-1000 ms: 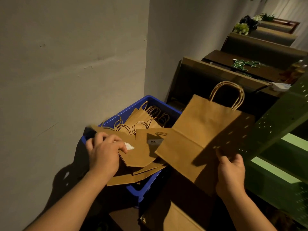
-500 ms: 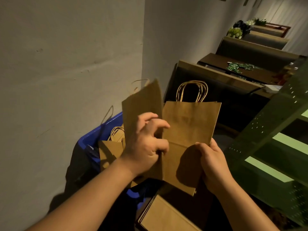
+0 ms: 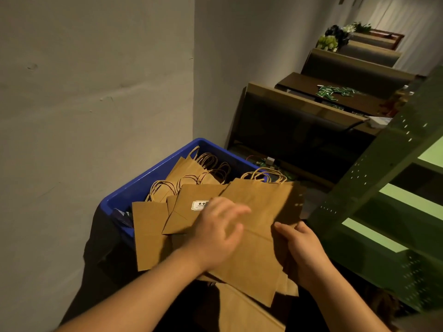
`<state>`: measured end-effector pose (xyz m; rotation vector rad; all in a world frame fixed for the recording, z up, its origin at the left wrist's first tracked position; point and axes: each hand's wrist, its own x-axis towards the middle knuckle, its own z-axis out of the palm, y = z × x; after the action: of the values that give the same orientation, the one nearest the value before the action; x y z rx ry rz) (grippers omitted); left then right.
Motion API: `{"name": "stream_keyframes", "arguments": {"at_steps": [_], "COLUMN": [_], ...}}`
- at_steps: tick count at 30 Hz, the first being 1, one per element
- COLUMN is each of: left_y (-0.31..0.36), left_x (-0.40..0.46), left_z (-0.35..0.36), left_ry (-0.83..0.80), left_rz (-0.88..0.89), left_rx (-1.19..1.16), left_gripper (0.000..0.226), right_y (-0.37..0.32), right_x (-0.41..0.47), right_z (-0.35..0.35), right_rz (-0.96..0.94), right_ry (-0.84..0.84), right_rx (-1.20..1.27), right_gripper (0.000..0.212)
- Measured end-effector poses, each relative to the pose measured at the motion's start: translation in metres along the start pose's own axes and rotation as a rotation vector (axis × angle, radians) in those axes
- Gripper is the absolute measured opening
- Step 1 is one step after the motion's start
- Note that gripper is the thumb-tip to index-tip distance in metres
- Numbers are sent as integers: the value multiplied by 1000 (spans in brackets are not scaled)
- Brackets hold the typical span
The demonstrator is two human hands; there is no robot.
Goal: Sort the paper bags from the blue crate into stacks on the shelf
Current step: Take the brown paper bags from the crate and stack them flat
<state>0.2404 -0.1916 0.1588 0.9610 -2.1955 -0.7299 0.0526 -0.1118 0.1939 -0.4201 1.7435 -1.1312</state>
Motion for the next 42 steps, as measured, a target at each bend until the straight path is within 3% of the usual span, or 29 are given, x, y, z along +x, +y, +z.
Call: {"name": "stream_keyframes", "arguments": {"at_steps": [2, 4, 6, 8, 11, 16, 20, 25, 27, 31, 34, 36, 42], "left_y": [-13, -19, -16, -11, -9, 2, 8, 3, -5, -46, -75, -81, -102], "left_x": [12, 21, 22, 18, 11, 4, 3, 5, 12, 29, 31, 33, 39], "left_z": [-14, -28, -36, -39, -38, -37, -35, -38, -41, -48, -43, -36, -23], "left_ry": [132, 76, -33, -100, -30, -59, 20, -5, -37, 28, -103, -145, 23], "left_rz": [-397, -759, -962, -1056, -966, -843, -818, -795, -834, -858, -953, -1015, -1212], "left_rx": [72, -140, -485, -696, -851, -876, -866, -746, -635, -142, 137, 70, -221], "left_gripper": [49, 67, 80, 96, 108, 72, 94, 89, 80, 55, 69, 69, 71], "right_y": [0, 1, 2, 3, 4, 8, 8, 11, 13, 19, 25, 28, 35], "right_x": [1, -1, -2, -3, 3, 8, 5, 4, 6, 11, 16, 20, 26], "right_z": [-10, -16, -18, -17, -11, -3, -1, -1, -2, -7, -12, -14, -12], "right_rz": [-33, -41, -24, -5, -8, -66, -119, -105, -113, -121, -116, -104, -41], "right_ry": [24, 25, 24, -6, -42, 7, -37, -90, -72, -69, -27, 2, 55], "right_rx": [-44, -5, 39, 35, -53, -104, -40, -22, -15, 7, 26, 43, 72], "right_gripper": [15, 12, 11, 12, 16, 40, 33, 33, 33, 22, 19, 20, 17]}}
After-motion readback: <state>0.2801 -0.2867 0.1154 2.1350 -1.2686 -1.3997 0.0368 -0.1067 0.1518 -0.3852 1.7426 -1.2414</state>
